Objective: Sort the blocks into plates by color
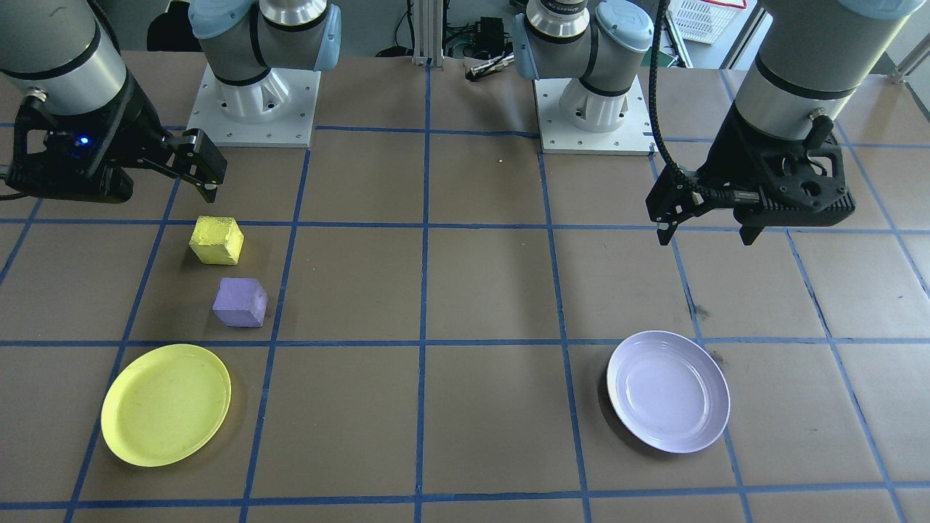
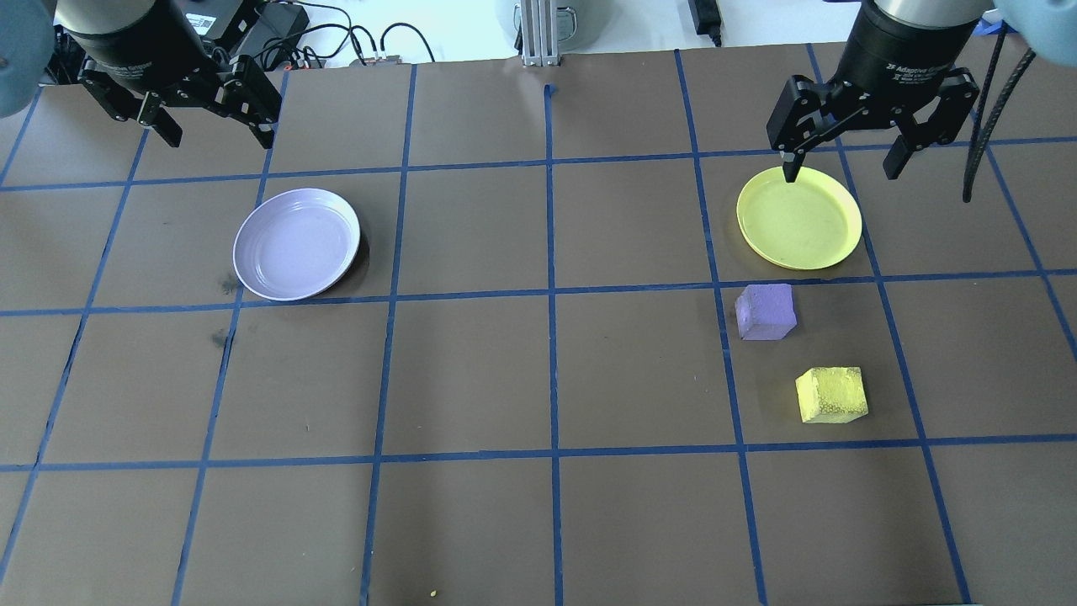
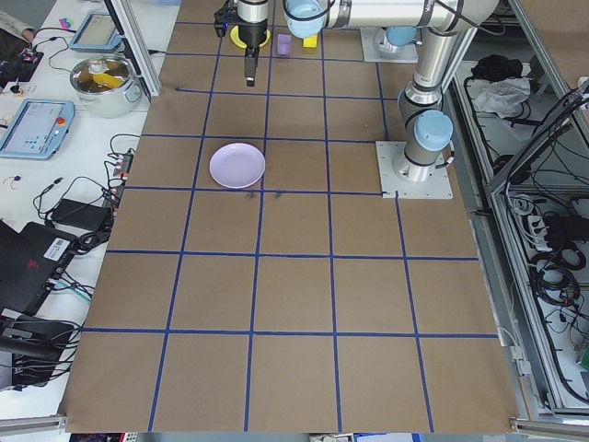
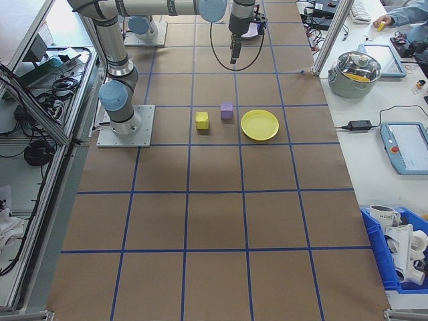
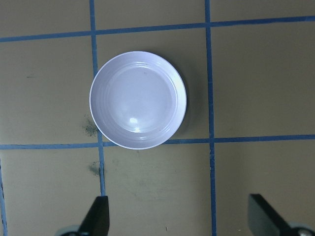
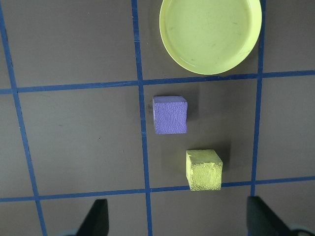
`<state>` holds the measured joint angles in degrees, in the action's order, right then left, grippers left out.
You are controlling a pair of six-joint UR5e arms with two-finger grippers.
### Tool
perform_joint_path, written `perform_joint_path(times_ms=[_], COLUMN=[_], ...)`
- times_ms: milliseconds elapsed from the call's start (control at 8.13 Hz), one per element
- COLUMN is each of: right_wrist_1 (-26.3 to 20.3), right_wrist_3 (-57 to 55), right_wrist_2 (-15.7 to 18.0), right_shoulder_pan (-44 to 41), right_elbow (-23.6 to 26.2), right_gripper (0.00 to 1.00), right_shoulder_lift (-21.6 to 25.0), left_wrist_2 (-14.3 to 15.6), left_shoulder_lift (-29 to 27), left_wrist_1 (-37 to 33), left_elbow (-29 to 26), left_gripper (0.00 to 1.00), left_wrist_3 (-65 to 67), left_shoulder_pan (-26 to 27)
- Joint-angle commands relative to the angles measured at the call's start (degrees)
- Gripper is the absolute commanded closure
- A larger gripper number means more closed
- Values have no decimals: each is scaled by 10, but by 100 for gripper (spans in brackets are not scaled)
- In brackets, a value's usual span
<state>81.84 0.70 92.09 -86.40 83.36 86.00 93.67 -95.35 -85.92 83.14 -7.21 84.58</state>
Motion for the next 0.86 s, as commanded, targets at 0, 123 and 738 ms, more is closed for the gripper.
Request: perform_joint_path(times_ms=[0,123,738], right_wrist_1=[0,2,5], right_wrist_3=[0,0,7], right_wrist_2=[0,0,-1], right_shoulder_pan=[0,0,3], right_elbow=[2,1,22], right_gripper=[0,0,0], right_shoulder_lift=[0,-1,-9], left_wrist_2=[0,0,0], left_shoulder_lift=[-1,-8,-2], left_wrist_1=[0,0,0], left_elbow=[-3,-6,0], left_gripper=[0,0,0], left_wrist_3=[0,0,0], left_shoulder_pan=[1,0,0])
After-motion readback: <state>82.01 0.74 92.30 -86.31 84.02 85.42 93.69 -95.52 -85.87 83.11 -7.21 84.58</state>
